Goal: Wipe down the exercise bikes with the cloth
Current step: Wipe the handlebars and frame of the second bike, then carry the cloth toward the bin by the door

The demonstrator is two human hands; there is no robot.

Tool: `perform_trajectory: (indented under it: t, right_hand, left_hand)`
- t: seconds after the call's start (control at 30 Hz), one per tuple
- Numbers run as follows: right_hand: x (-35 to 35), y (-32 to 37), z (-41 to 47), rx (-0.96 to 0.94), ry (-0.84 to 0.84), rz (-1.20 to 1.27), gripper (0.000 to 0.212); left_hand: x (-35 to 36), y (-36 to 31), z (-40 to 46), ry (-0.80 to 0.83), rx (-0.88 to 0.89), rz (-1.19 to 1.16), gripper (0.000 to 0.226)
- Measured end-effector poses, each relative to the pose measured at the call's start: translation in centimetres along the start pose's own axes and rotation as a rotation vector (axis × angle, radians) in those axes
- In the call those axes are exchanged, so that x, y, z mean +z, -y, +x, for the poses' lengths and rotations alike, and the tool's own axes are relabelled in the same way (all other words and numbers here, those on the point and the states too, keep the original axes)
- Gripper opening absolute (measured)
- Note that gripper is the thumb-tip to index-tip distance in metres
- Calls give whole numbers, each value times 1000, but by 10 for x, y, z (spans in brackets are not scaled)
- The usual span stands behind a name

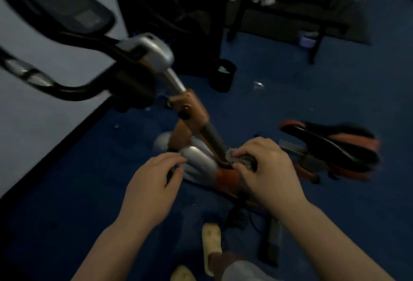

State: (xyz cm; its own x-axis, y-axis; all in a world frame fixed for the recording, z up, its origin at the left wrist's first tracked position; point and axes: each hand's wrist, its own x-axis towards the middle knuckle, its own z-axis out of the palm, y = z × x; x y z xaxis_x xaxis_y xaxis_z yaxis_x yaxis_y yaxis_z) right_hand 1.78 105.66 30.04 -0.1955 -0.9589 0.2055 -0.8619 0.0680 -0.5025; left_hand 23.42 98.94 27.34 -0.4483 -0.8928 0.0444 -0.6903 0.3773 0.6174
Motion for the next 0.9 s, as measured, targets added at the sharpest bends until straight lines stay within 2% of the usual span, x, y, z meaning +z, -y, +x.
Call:
perform_trajectory:
  t: [0.13,0.37,0.53,0.67,0.9]
  right_hand:
    - [-45,-40,-54,170,-83,-50,19]
    - [-119,-123,-146,344,-203,-104,18]
    - [-170,-202,-211,377,-172,-124,17]
    - [-217,-278,-254,395,-152,-120,13]
    - [-281,-360,-274,354,-122,-110,13]
  left_hand:
    - [41,-56,-1,110,125,-45,27]
    - [124,-158,-18,202,276,-60,25]
    - [194,-227,-35,189,275,-52,25]
    - [264,-290,-64,125,219,-170,22]
    - [337,-385,-68,123,200,-201,23]
